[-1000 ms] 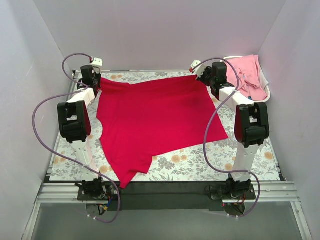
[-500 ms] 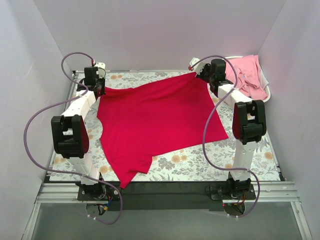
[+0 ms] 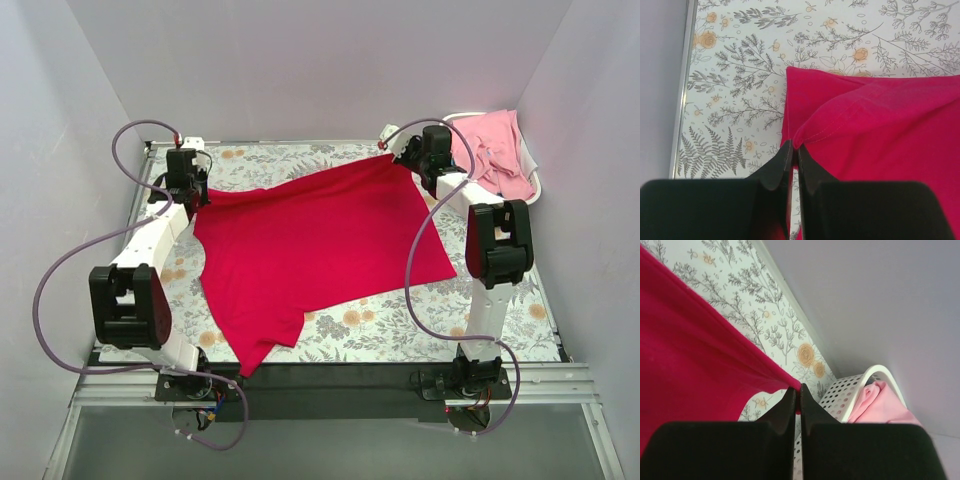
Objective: Fold and stack the t-shirts
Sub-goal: Fold the tshirt
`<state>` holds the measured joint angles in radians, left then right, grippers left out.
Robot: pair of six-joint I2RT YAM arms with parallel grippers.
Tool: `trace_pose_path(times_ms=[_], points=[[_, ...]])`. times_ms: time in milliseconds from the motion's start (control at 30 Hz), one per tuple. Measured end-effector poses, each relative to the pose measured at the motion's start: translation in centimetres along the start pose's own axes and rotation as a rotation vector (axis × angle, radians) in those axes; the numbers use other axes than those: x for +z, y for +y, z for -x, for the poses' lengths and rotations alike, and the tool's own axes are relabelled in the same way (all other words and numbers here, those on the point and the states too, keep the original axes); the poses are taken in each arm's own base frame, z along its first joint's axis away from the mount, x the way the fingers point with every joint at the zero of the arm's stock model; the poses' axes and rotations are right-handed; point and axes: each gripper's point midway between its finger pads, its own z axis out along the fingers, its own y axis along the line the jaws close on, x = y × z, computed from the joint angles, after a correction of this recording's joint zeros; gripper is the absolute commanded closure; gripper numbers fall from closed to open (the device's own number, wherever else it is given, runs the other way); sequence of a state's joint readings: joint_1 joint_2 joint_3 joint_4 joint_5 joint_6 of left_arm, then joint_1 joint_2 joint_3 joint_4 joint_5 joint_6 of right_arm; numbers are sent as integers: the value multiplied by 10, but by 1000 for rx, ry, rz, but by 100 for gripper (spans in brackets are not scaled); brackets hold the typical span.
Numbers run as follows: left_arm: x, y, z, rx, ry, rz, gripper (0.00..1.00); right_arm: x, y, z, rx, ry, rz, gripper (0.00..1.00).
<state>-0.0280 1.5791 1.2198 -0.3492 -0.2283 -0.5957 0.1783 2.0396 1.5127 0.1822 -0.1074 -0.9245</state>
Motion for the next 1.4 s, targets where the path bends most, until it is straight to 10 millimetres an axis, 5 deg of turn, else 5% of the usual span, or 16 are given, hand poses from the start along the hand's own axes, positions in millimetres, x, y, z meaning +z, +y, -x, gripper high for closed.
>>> trace_pose_path(times_ms=[333, 600, 900, 1267, 1400], points=[[-42, -6, 7, -40, -47, -30, 100, -10, 5, -12, -1, 24, 13, 99], [-53, -20, -34, -34, 57, -56, 100, -21, 1, -8, -8, 8, 12, 99], [-72, -25, -51, -28, 96, -78, 100, -25, 14, -22, -4, 32, 39, 99], [-67, -39, -96, 16, 215, -120, 100, -30, 35, -38, -43, 61, 85, 99], [-68, -44, -100, 37, 230, -155, 97, -34, 39, -43, -67, 77, 93, 89]])
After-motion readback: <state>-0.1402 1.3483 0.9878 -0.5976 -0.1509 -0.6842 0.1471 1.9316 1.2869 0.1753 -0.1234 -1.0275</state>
